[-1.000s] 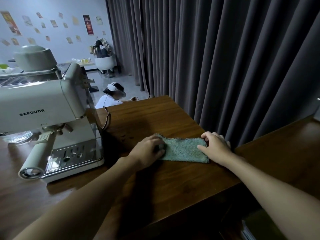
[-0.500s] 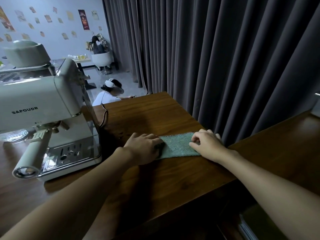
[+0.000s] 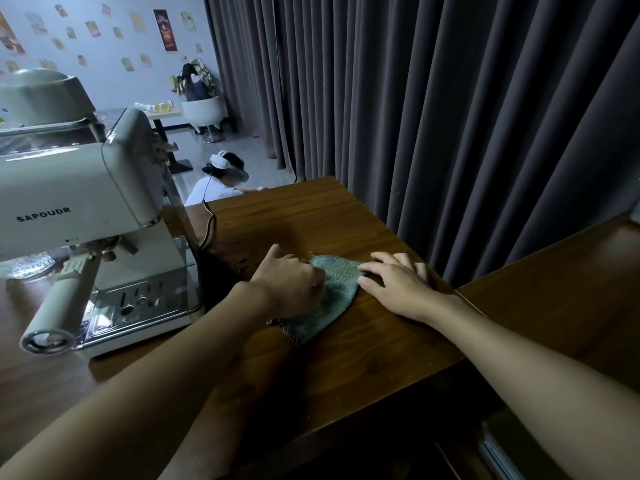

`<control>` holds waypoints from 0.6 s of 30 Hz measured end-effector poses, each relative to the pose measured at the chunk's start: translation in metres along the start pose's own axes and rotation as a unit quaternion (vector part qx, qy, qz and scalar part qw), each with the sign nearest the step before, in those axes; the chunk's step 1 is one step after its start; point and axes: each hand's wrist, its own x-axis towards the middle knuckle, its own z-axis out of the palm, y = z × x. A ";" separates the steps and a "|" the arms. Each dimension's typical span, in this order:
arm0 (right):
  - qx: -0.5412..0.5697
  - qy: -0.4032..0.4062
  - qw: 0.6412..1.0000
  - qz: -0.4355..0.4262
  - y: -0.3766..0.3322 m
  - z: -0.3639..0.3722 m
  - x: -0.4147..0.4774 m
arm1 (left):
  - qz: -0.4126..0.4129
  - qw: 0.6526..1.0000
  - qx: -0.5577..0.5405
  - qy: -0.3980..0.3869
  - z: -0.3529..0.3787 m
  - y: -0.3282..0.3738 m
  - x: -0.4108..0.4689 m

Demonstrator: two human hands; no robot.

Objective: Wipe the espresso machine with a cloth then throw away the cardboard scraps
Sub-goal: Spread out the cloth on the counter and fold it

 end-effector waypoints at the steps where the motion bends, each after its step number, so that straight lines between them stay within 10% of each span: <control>1: 0.009 0.016 1.000 0.006 -0.003 0.002 0.001 | -0.013 1.000 -0.013 0.017 0.001 -0.002 0.001; 9: 0.013 0.044 0.997 0.061 -0.022 0.005 0.014 | -0.128 0.974 -0.166 -0.083 0.026 -0.020 0.014; 18: 0.057 0.106 0.989 0.081 -0.029 0.007 0.025 | -0.118 0.967 -0.227 -0.017 0.037 -0.027 0.042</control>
